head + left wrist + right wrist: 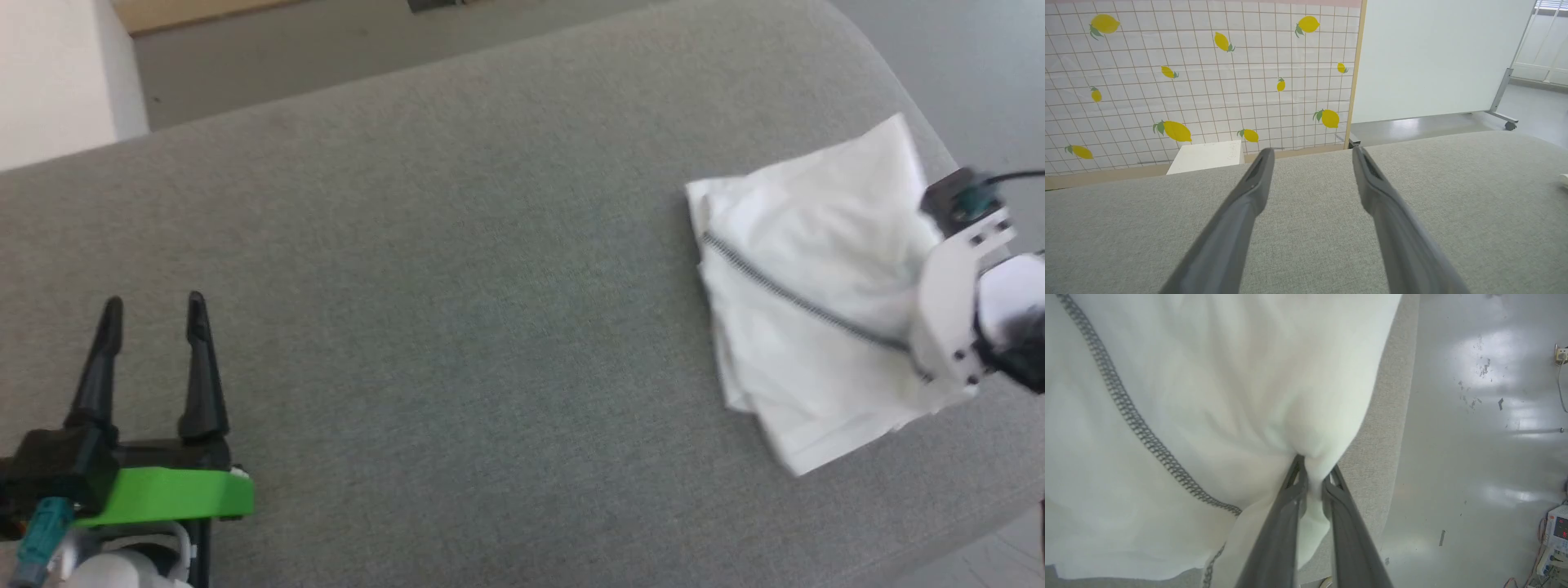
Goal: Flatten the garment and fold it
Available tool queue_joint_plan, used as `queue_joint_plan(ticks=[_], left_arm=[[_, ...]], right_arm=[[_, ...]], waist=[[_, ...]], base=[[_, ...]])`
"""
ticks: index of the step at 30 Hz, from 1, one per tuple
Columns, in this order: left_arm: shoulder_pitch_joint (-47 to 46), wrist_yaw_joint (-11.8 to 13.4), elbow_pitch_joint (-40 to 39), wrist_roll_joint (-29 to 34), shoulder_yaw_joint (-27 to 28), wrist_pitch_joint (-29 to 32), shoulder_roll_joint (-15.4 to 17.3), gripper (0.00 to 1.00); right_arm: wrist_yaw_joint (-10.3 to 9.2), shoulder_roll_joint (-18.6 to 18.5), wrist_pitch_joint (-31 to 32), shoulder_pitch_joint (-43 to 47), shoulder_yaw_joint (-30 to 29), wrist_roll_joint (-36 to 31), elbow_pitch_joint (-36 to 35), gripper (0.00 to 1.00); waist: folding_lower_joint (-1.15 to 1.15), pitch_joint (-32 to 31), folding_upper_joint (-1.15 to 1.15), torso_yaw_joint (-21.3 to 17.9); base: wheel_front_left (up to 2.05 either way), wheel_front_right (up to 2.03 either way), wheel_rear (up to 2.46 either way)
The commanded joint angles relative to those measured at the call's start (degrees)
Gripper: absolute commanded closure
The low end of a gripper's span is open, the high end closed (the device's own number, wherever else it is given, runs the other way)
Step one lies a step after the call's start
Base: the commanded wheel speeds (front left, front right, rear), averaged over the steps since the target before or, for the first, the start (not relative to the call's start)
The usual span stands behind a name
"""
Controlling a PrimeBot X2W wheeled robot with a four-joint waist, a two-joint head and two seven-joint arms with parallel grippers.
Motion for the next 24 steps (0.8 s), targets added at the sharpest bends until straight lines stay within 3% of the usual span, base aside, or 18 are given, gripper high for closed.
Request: queue_joint_plan(ticks=[1,11,16,17,18,24], left_arm=[[-0.6,0.5,-0.7,0.2,0.7,0.4,1.0,0.0],[-1.6,1.0,-5.4,0.7,2.2,2.6,3.6,0.0],[-2.0,1.2,-6.0,0.6,2.3,2.9,3.9,0.0],[-2.0,1.2,-6.0,0.6,2.3,2.9,4.0,0.0],[-2.1,1.2,-6.0,0.6,2.1,2.9,3.9,0.0],[-2.2,1.0,-3.7,0.0,1.4,2.1,3.4,0.0]], right_arm=[[-0.12,0.1,-1.0,-1.8,-1.4,-1.2,1.0,1.0],[-0.12,1.4,-6.7,-5.4,-17.6,-10.4,11.4,1.0],[-0.12,4.3,-8.6,-6.1,-27.4,-17.4,14.5,0.99],[-0.12,4.9,-9.0,-6.1,-29.0,-18.8,14.7,0.57],[-0.12,5.4,-9.4,-6.1,-30.6,-20.6,14.9,0.0],[-0.12,8.8,-14.6,-7.8,-39.1,-23.8,14.1,0.0]], waist=[[0.0,7.0,-0.01,-1.7],[0.0,13.7,-0.01,2.7],[0.0,14.4,-0.01,3.8],[0.0,14.4,-0.01,4.0],[0.0,14.3,-0.01,4.3],[0.0,10.7,-0.01,5.1]], base=[[0.0,0.0,0.0],[0.0,0.0,0.0],[0.0,0.0,0.0],[0.0,0.0,0.0],[0.0,0.0,0.0],[0.0,0.0,0.0]])
